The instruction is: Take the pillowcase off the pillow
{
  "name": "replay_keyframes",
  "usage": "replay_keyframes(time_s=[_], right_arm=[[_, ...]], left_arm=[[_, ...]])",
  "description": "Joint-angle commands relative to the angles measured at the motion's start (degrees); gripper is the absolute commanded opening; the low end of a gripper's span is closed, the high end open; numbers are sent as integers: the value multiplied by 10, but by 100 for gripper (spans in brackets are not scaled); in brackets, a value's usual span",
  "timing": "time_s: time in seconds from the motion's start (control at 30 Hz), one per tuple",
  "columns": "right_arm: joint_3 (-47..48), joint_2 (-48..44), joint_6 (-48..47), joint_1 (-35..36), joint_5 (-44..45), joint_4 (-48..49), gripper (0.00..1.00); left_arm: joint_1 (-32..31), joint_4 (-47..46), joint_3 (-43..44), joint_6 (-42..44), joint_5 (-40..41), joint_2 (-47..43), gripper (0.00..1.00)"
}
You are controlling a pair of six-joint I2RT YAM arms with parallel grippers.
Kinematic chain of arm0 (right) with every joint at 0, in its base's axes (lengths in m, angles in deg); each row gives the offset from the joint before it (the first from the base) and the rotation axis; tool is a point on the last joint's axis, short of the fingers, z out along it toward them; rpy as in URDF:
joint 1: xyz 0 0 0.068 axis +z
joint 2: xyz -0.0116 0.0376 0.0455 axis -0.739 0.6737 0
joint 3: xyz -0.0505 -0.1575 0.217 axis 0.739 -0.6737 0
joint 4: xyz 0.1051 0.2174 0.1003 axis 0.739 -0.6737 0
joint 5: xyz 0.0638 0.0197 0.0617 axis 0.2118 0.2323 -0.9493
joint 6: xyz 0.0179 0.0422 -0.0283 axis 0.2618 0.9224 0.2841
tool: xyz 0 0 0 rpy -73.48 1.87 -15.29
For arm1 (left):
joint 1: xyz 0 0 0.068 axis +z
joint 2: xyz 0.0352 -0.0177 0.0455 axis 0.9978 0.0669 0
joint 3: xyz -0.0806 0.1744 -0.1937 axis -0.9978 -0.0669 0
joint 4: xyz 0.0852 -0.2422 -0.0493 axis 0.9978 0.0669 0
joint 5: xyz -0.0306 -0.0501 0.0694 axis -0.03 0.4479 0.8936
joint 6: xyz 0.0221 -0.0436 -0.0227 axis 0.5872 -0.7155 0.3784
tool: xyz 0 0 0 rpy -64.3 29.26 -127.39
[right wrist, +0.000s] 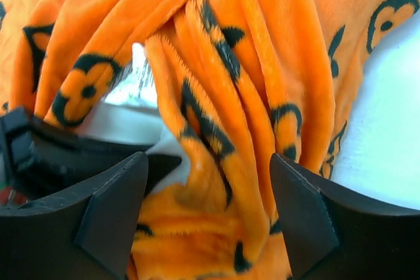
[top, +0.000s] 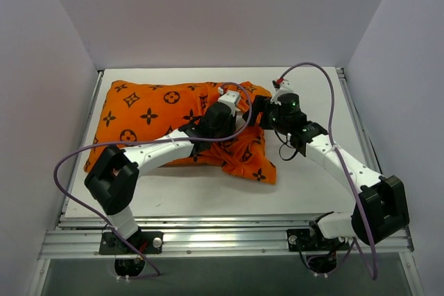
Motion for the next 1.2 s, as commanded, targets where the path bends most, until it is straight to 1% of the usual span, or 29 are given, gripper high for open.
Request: replay_keyframes(time_s=[0.0,0.1,0.13,0.17,0.2,0.23,0.27,0.3,0.33,0.37,0.4,0.43,0.47,0.5,0.53,0.57,0.6,0.7,0.73,0.77,0.83,0.87,0.97,1.0,1.03,1.07,1.1,1.13,1.17], right_arm=[[29,32,16,11,37,-6,71],[38,65,26,21,68,-7,71],[40,82,28,22,69,-8,69],[40,92,30,24,81,-13,62],[39,99,36,24,93,-19,52],[37,109,41,24,106,-25,32],[29,111,43,19,127,-43,21],[22,110,43,12,148,-50,13],[11,100,42,4,151,-55,3],[-3,90,43,-24,152,-58,0],[-36,81,43,-42,143,-59,0],[-55,62,40,-61,136,-58,0],[-72,53,36,-83,127,-57,0],[-105,46,33,-116,112,-56,0],[-119,35,29,-127,106,-55,0],[-132,31,26,-136,102,-44,0],[-157,29,27,-144,82,-35,0],[-191,44,37,-146,8,26,0],[-208,59,43,-144,-36,44,0],[-212,68,48,-142,-56,76,0],[-207,77,53,-128,-82,81,0],[-189,71,52,-120,-78,64,0],[-139,17,47,-94,-34,-1,12],[-125,-8,50,-92,-24,-19,24],[-111,-18,54,-90,-12,-57,31],[-82,-27,60,-88,7,-75,39],[-69,-41,74,-85,13,-85,53],[-57,-46,84,-75,19,-121,58],[-34,-49,94,-67,37,-132,62]], left_arm=[[11,67,-13,-7,10,-7,2],[11,66,-12,-8,9,-14,2],[11,68,-11,-8,9,-17,2],[11,74,-8,-10,11,-18,2],[11,77,-5,-12,15,-23,2],[14,82,-3,-15,21,-27,2],[17,96,0,-24,28,-32,2],[21,101,0,-30,41,-46,2],[27,108,-3,-38,45,-55,2],[46,124,-5,-63,48,-66,2],[59,130,-9,-79,46,-91,2],[74,131,-25,-91,28,-108,2],[103,119,-38,-112,12,-126,2],[119,108,-52,-123,-5,-167,2],[131,96,-65,-131,-38,-188,2],[150,79,-85,-147,-50,-207,2],[156,74,-91,-153,-61,-240,2],[164,55,-99,-171,-92,-279,2],[164,46,-102,-177,-100,-284,2],[164,20,-106,-186,-114,-287,2],[162,-3,-111,-189,-131,-274,2],[159,-11,-108,-191,-140,-252,2],[144,-36,-98,-191,-150,-204,2],[138,-54,-92,-190,-146,-193,2],[122,-64,-86,-182,-141,-183,2],[115,-64,-78,-176,-136,-160,2],[108,-62,-58,-172,-125,-148,2],[95,-59,-48,-164,-119,-137,2],[89,-59,-38,-161,-119,-118,2]])
